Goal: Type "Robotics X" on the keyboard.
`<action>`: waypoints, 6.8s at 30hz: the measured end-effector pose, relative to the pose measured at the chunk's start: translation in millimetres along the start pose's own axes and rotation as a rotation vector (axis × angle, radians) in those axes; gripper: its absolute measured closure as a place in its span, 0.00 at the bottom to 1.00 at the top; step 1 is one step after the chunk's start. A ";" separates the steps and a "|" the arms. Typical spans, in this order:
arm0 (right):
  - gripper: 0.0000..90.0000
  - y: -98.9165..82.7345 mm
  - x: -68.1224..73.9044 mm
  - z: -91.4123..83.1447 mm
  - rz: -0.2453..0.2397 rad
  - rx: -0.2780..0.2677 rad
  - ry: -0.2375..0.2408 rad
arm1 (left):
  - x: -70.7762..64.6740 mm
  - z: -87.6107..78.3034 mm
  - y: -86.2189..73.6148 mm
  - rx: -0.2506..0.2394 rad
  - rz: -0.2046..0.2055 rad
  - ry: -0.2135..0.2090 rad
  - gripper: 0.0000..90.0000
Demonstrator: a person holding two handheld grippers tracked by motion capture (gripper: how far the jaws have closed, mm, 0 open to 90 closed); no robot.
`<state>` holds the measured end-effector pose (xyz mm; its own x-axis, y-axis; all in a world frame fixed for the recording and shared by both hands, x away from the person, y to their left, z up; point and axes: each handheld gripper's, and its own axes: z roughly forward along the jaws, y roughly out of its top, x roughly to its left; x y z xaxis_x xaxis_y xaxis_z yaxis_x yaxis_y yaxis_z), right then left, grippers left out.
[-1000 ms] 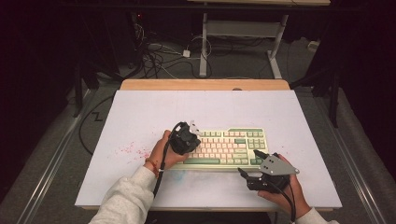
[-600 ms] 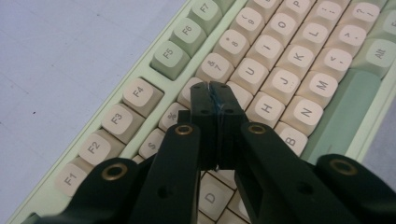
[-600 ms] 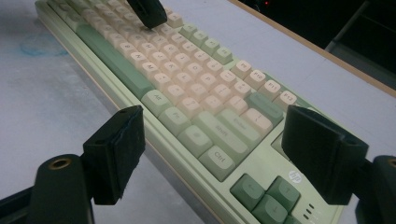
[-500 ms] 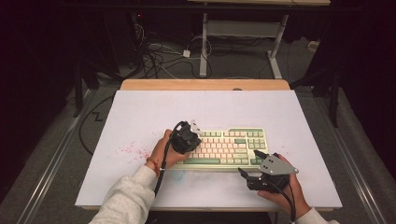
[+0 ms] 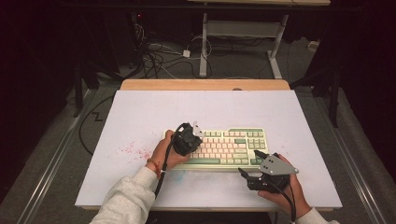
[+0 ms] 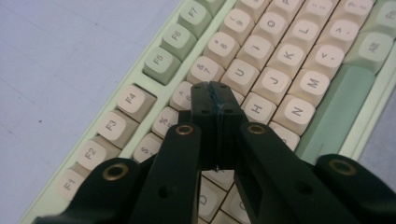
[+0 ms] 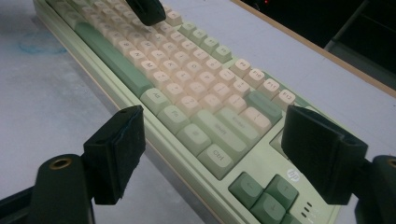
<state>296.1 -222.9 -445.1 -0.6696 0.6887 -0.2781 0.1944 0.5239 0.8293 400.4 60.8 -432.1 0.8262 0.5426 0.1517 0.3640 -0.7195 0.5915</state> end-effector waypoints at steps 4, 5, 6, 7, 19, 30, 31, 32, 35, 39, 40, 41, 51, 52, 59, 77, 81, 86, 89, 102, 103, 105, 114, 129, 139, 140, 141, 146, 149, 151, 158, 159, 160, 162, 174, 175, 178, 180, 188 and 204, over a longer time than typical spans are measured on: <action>0.25 0.2 -0.9 -0.2 0.000 -0.001 -0.002 | -1.0 -6.9 -0.3 -0.026 0.007 0.007 0.96; 0.25 0.2 -0.9 -0.2 0.000 0.000 -0.004 | -1.1 -8.1 -0.7 -0.031 0.009 0.007 0.96; 0.25 0.3 -0.9 -0.2 0.000 0.000 -0.003 | -1.1 -9.3 -1.4 -0.037 0.009 0.007 0.95; 0.25 0.4 -0.9 -0.5 -0.001 -0.001 -0.003 | -0.8 -10.8 -2.2 -0.043 0.009 0.003 0.95; 0.26 0.7 -3.0 -1.6 0.007 0.003 0.001 | -1.6 -33.2 -19.4 -0.139 0.037 0.043 0.83; 0.26 1.5 -4.7 -2.3 0.014 -0.002 0.001 | -4.3 -47.3 -46.3 -0.207 0.051 0.106 0.57; 0.26 1.5 -5.0 -2.5 0.014 -0.002 0.001 | -5.2 -48.7 -48.9 -0.210 0.054 0.124 0.55; 0.26 1.4 -5.3 -2.6 0.016 -0.002 0.001 | -6.0 -50.0 -51.3 -0.213 0.055 0.134 0.53; 0.26 1.0 -6.4 -2.4 0.023 0.000 0.000 | -8.0 -53.1 -58.9 -0.235 0.048 0.158 0.45; 0.27 1.3 -7.1 -2.1 0.027 0.002 0.002 | -9.7 -55.3 -68.3 -0.247 0.045 0.178 0.33; 0.27 1.5 -7.1 -1.9 0.028 0.005 0.002 | -9.9 -55.8 -70.5 -0.247 0.042 0.179 0.30; 0.27 1.6 -7.2 -2.0 0.028 0.005 0.003 | -10.3 -56.5 -72.6 -0.248 0.040 0.185 0.28; 0.30 2.4 -10.4 -1.4 0.037 0.019 0.029 | -12.6 -62.9 -93.9 -0.260 0.020 0.189 0.20; 0.30 2.5 -11.0 -1.9 0.037 0.015 0.037 | -13.2 -63.4 -96.2 -0.263 0.020 0.188 0.20; 0.43 10.4 -15.0 -2.2 0.031 0.006 0.055 | -16.1 -65.3 -110.7 -0.252 0.015 0.202 0.20; 0.96 36.7 -24.2 24.5 0.016 0.063 0.122 | -19.8 -67.0 -136.0 -0.203 -0.009 0.214 0.20; 1.00 46.0 -24.2 36.4 0.021 0.076 0.147 | -18.3 -64.5 -135.2 -0.195 -0.011 0.220 0.20; 1.00 56.5 -20.2 55.8 0.011 0.095 0.165 | -17.2 -64.0 -136.2 -0.197 -0.013 0.213 0.20; 1.00 61.3 -15.9 68.4 0.008 0.112 0.176 | -16.6 -63.7 -136.4 -0.196 -0.003 0.216 0.20; 1.00 70.1 -2.1 114.9 -0.029 0.203 0.201 | -17.0 -62.7 -136.6 -0.189 0.002 0.204 0.19; 1.00 70.2 -1.0 116.7 -0.024 0.210 0.197 | -17.1 -62.5 -136.6 -0.188 0.004 0.202 0.19; 1.00 70.1 -0.5 120.1 -0.025 0.210 0.200 | -17.1 -62.2 -136.6 -0.183 0.009 0.197 0.19; 1.00 69.5 -1.3 128.4 -0.031 0.229 0.184 | -17.4 -61.6 -136.2 -0.180 0.012 0.191 0.19; 1.00 72.2 1.2 126.2 -0.024 0.228 0.184 | -18.2 -60.7 -136.1 -0.165 0.013 0.186 0.20; 1.00 73.3 -2.7 119.2 -0.004 0.185 0.188 | -17.9 -59.4 -136.6 -0.154 0.014 0.185 0.20; 1.00 73.2 -3.0 118.5 0.002 0.182 0.186 | -17.7 -59.4 -136.7 -0.153 0.013 0.185 0.20; 0.99 73.1 -3.7 117.9 0.003 0.177 0.187 | -17.7 -59.3 -136.8 -0.153 0.013 0.186 0.20; 0.95 74.4 -4.1 111.9 0.016 0.152 0.190 | -18.3 -58.5 -136.8 -0.145 0.016 0.183 0.20; 0.92 76.0 -4.1 106.5 0.021 0.129 0.189 | -18.2 -58.3 -136.8 -0.143 0.013 0.182 0.20; 0.89 76.6 -5.3 102.9 0.023 0.114 0.184 | -18.2 -58.5 -136.8 -0.143 0.008 0.180 0.20; 0.66 74.8 -9.0 88.6 0.034 0.054 0.167 | -17.2 -59.4 -137.2 -0.138 -0.003 0.174 0.21; 0.64 74.1 -9.7 86.1 0.033 0.041 0.161 | -17.2 -59.7 -137.2 -0.140 -0.005 0.175 0.21; 0.61 73.4 -10.3 83.6 0.036 0.032 0.155 | -17.2 -59.9 -137.2 -0.140 -0.006 0.174 0.21; 0.53 72.0 -12.2 79.1 0.038 0.018 0.145 | -17.4 -60.1 -137.1 -0.140 -0.007 0.175 0.21; 0.34 59.1 -16.1 49.3 0.017 -0.064 0.066 | -16.5 -64.5 -136.7 -0.161 -0.037 0.160 0.25; 0.34 57.6 -16.1 46.7 0.025 -0.069 0.061 | -16.4 -65.1 -136.4 -0.162 -0.040 0.160 0.27; 0.32 52.2 -15.2 40.2 0.025 -0.072 0.044 | -15.4 -67.2 -135.6 -0.170 -0.063 0.153 0.33; 0.31 48.0 -14.1 36.0 0.015 -0.066 0.038 | -14.6 -69.1 -135.5 -0.188 -0.064 0.145 0.37; 0.30 31.9 -14.3 17.6 0.011 -0.071 0.011 | -11.4 -75.2 -132.9 -0.207 -0.114 0.079 0.76; 0.30 8.1 -7.7 -4.9 0.003 -0.050 -0.010 | -12.2 -66.5 -102.4 -0.123 -0.082 -0.014 0.97</action>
<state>299.3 -226.5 -433.9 -0.6616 0.6953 -0.2808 0.1601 0.4968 0.8530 324.4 156.7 -441.9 0.8023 0.5903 0.0885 0.3752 -0.6140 0.6944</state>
